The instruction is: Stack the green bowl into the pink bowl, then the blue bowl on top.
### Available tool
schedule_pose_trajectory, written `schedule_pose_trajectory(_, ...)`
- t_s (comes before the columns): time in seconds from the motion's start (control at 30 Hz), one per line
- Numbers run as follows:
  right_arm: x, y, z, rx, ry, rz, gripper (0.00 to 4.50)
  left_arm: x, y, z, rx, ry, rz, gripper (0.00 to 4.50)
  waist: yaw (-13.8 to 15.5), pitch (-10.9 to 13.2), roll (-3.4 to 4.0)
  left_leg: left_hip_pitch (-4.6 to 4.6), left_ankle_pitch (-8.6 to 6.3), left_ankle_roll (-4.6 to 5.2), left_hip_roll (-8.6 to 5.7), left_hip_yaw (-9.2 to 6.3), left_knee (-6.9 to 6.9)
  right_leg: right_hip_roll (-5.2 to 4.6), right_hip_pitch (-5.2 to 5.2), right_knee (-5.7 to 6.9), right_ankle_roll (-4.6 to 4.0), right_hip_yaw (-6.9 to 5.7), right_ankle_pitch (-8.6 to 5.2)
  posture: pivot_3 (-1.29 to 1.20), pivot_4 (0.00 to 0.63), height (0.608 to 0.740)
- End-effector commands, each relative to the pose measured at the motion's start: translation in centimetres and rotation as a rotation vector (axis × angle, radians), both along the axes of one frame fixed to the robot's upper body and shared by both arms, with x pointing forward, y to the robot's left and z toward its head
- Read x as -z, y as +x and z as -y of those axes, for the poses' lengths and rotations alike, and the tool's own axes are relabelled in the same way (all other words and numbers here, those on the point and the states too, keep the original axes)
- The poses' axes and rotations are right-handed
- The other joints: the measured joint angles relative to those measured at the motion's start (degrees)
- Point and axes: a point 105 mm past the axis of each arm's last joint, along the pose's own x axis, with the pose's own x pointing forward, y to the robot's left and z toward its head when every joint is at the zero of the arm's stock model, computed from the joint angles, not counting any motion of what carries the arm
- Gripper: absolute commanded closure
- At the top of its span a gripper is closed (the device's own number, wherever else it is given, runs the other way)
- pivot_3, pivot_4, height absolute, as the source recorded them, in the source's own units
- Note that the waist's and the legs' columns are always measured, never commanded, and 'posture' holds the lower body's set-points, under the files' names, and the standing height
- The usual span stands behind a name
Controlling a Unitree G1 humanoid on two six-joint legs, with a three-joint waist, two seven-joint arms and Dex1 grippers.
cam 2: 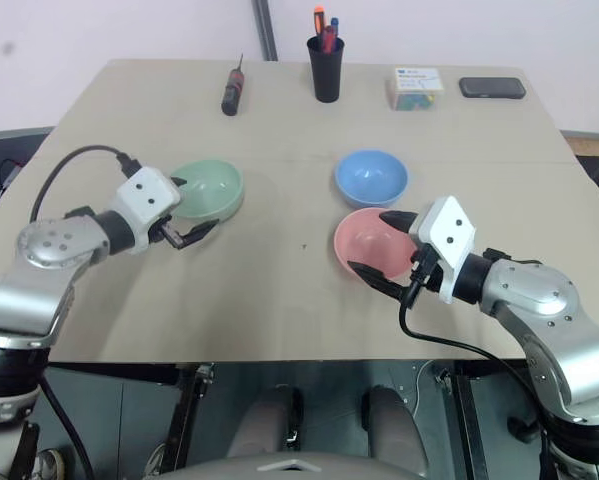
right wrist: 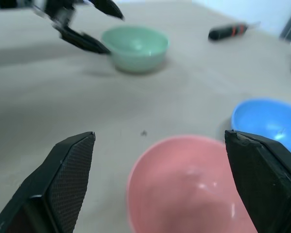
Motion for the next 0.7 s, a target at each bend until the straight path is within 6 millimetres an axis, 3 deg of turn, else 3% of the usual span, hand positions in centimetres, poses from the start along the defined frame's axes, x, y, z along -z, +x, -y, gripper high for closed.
schedule_pose_trajectory(0.03, -0.6, 0.1, 0.1, -0.002, 0.009, 0.064, 0.04, 1.0, 0.2, -0.1, 0.016, 0.145, -0.038, 0.00, -0.25, 0.00, 0.00, -0.01, 0.00, 0.00, 0.01, 0.03, -0.01, 0.02, -0.02, 0.00, 0.00, 0.04, 0.00, 0.00, 0.150, 0.740)
schedule_pose_trajectory(0.1, -0.6, 0.2, 0.0, -0.002, 0.017, 0.071, 0.04, 1.8, 0.3, 0.0, 0.033, 0.178, -0.080, 0.00, -0.26, 0.01, 0.01, -0.04, 0.00, 0.00, 0.02, 0.10, -0.02, 0.02, -0.08, 0.00, 0.00, 0.09, 0.00, 0.00, 0.150, 0.740)
schedule_pose_trajectory(0.2, -0.6, 0.2, 0.1, 0.001, 0.019, 0.079, 0.00, 2.0, 0.5, 0.1, 0.053, 0.194, -0.088, 0.73, -0.03, 0.01, 0.01, -0.25, 0.00, 0.00, 0.03, 0.04, 0.02, 0.02, -0.26, 0.01, 0.00, 0.03, 0.00, 0.00, 0.150, 0.740)
schedule_pose_trajectory(0.3, -0.6, 0.2, 0.2, 0.010, 0.022, 0.085, 0.00, 1.9, 0.6, 0.4, 0.078, 0.199, -0.085, 2.28, 0.24, 0.01, 0.01, -0.40, 0.00, 0.00, 0.01, -0.03, 0.10, 0.00, -0.33, -0.01, 0.00, -0.05, 0.00, 0.00, 0.150, 0.740)
schedule_pose_trajectory(0.5, -0.5, 0.1, 0.6, 0.027, 0.015, 0.091, 0.00, 0.8, 0.5, 1.5, 0.134, 0.148, -0.084, 4.31, 0.21, 0.00, 0.00, -0.41, 0.00, 0.00, 0.01, -0.04, 0.10, -0.02, -0.32, 0.00, 0.00, -0.06, 0.00, 0.00, 0.150, 0.740)
schedule_pose_trajectory(0.6, -0.4, 0.1, 1.0, 0.042, 0.013, 0.094, 0.00, -0.2, 0.2, 2.5, 0.194, 0.103, -0.078, 4.44, 0.16, 0.00, 0.00, -0.41, 0.00, 0.00, 0.01, -0.04, 0.11, -0.02, -0.32, 0.01, 0.00, -0.06, 0.00, 0.00, 0.150, 0.740)
schedule_pose_trajectory(0.7, -0.4, 0.0, 1.9, 0.084, 0.015, 0.093, 0.00, -1.7, -0.8, 4.9, 0.334, 0.066, -0.082, 4.44, 0.24, 0.01, 0.00, -0.42, 0.00, 0.00, 0.01, -0.06, 0.12, -0.02, -0.32, 0.02, 0.00, -0.07, 0.00, 0.00, 0.150, 0.740)
